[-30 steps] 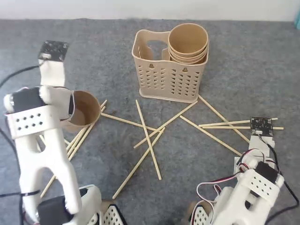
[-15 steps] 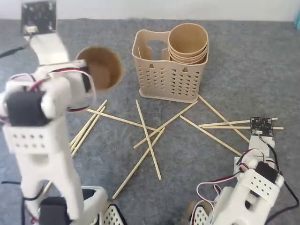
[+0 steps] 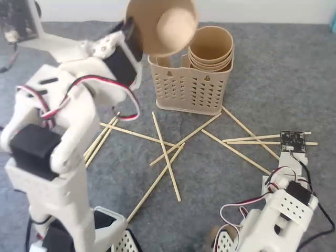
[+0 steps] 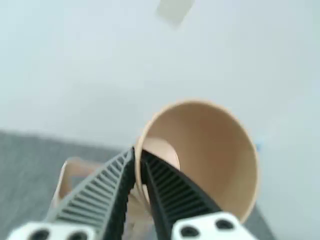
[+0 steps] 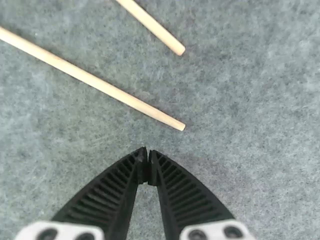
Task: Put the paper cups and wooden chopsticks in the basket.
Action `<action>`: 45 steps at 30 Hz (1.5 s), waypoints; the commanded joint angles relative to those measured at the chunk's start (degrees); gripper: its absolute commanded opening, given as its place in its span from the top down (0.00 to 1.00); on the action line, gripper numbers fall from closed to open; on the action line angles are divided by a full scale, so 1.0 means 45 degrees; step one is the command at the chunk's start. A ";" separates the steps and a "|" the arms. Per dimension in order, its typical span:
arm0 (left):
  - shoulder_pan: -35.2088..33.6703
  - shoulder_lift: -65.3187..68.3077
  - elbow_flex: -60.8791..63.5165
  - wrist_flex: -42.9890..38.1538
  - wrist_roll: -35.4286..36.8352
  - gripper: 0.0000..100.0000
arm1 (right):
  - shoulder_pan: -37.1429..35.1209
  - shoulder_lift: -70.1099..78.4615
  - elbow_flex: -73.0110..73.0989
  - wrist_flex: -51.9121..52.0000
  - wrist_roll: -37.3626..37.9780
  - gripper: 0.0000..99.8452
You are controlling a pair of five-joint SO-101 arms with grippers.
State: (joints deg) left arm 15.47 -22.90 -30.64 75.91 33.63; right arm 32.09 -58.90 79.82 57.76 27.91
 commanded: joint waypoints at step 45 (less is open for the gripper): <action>-0.2969 0.6740 -0.7336 0.5548 -0.1133 0.76 | -0.0107 -0.0322 -0.0059 -0.0029 0.0215 0.99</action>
State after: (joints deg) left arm 9.32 11.03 -64.84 98.33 32.04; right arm 32.09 -58.90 79.82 57.76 27.91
